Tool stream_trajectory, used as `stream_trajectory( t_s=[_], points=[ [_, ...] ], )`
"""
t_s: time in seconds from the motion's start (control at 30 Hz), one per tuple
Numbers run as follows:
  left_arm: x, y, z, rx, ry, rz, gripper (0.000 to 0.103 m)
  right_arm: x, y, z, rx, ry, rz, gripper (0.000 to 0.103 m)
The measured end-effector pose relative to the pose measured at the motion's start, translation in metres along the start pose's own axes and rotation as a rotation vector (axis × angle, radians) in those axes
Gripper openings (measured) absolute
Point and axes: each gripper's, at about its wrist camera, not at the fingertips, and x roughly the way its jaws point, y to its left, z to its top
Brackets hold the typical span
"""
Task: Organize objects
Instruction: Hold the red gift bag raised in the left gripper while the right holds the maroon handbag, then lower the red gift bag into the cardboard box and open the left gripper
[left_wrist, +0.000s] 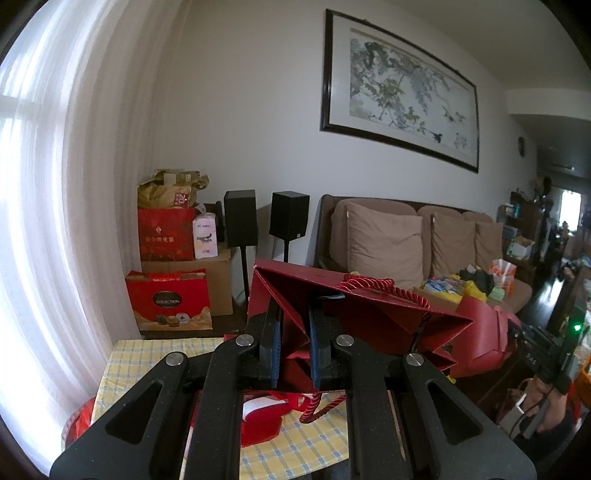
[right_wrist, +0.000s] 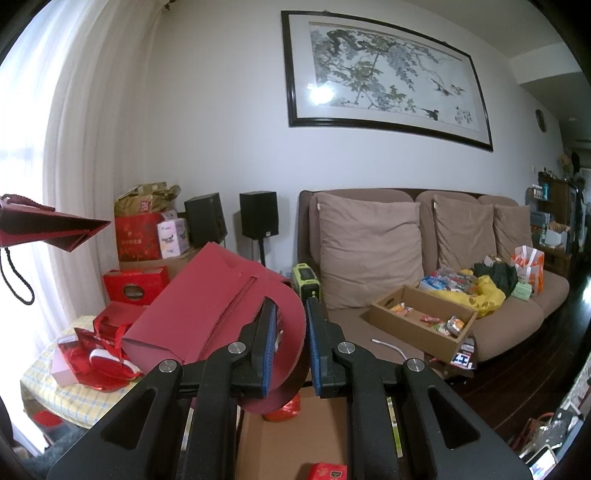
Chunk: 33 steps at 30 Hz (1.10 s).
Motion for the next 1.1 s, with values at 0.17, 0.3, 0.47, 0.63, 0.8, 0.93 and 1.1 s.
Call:
stream_trajectory(
  t_s=[0.17,0.3,0.47,0.63,0.8,0.93,1.1],
  points=[
    [0.008,-0.014,-0.01,0.01,0.024,-0.027,0.011,0.004,-0.001,-0.002,0.007,0.012,0.005,0.014],
    [0.022,-0.033,-0.022,0.019,0.058,-0.065,0.011,0.009,-0.005,-0.004,0.012,0.026,0.0,0.014],
    [0.039,-0.062,-0.037,0.041,0.1,-0.108,0.011,0.016,-0.012,-0.009,0.022,0.045,-0.015,0.014],
    [0.056,-0.094,-0.054,0.064,0.15,-0.164,0.011,0.02,-0.021,-0.012,0.039,0.055,-0.033,0.014],
    [0.074,-0.117,-0.067,0.096,0.197,-0.195,0.011,0.021,-0.03,-0.013,0.044,0.056,-0.058,0.014],
    [0.084,-0.129,-0.078,0.107,0.23,-0.208,0.011,0.02,-0.039,-0.014,0.059,0.053,-0.071,0.014],
    [0.097,-0.143,-0.095,0.122,0.269,-0.225,0.011,0.021,-0.046,-0.015,0.083,0.059,-0.081,0.015]
  ],
)
